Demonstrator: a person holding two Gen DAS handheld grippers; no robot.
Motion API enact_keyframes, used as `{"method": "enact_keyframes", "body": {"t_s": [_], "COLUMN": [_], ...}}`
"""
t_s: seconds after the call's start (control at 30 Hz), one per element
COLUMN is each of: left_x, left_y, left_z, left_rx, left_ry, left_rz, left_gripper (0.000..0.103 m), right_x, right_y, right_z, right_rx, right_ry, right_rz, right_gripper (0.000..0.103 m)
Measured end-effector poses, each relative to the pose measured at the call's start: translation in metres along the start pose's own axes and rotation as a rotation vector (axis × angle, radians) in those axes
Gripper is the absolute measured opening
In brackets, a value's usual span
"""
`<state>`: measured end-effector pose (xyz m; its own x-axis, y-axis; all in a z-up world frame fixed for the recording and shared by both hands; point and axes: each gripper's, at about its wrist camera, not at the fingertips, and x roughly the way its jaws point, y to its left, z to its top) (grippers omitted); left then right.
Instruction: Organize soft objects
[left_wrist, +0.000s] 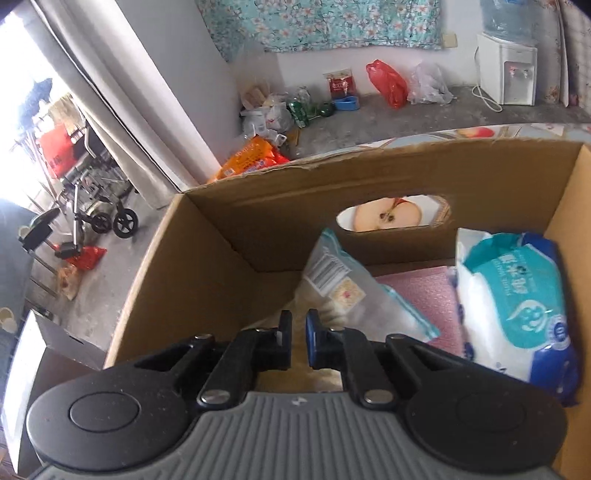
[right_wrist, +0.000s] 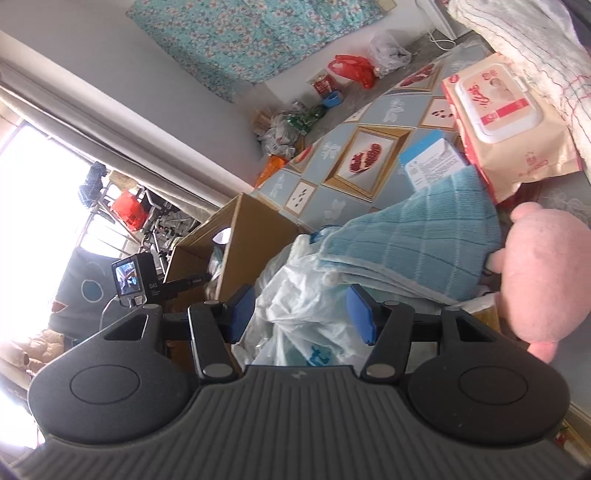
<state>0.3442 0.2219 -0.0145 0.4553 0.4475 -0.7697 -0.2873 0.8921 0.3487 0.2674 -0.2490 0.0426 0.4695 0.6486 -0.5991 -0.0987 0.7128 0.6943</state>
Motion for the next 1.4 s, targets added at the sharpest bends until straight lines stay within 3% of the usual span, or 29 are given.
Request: {"method": "enact_keyframes", "body": {"t_s": [0.17,0.37,0.5,0.63,0.8,0.97,1.07,1.2,1.4], "left_x": [-0.017,-0.071,-0.123,-0.184,-0.228,-0.233,-0.227,-0.208,-0.159], "left_y": [0.019,0.025,0.020,-0.011,-0.077,-0.144,-0.176,-0.203,-0.213], "left_z": [-0.004,-0.011,-0.019,-0.029,-0.038,-0.041,-0.039,-0.025,0.019], "left_rx": [-0.078,-0.069,-0.065,0.035,0.197,0.327,0.376,0.367,0.204], "left_ry": [-0.005,-0.117,-0.185,-0.290,-0.357,-0.334,-0.313,-0.251,-0.073], "left_rz": [-0.077,-0.112,-0.269,-0.432,-0.547,-0.630,-0.632,-0.610,-0.603], "left_gripper": [0.032,0.056,0.078,0.091,0.093,0.091,0.085,0.072,0.058], "right_x": [0.004,0.007,-0.005,-0.022,-0.027,-0.022,-0.016,-0.007,0.003], "right_y": [0.000,0.005,0.007,0.005,-0.007,-0.027,-0.041,-0.054,-0.066], "right_z": [0.002,0.002,0.006,0.014,0.022,0.033,0.040,0.053,0.076], "right_rx": [-0.001,-0.014,-0.035,-0.050,-0.049,-0.020,0.000,0.006,0.001], "right_ry": [0.005,0.009,-0.023,-0.065,-0.079,-0.063,-0.055,-0.053,-0.074], "right_rz": [0.007,0.016,-0.006,-0.033,-0.085,-0.119,-0.131,-0.136,-0.134], "right_gripper": [0.056,0.056,0.057,0.059,0.060,0.060,0.060,0.060,0.056]}}
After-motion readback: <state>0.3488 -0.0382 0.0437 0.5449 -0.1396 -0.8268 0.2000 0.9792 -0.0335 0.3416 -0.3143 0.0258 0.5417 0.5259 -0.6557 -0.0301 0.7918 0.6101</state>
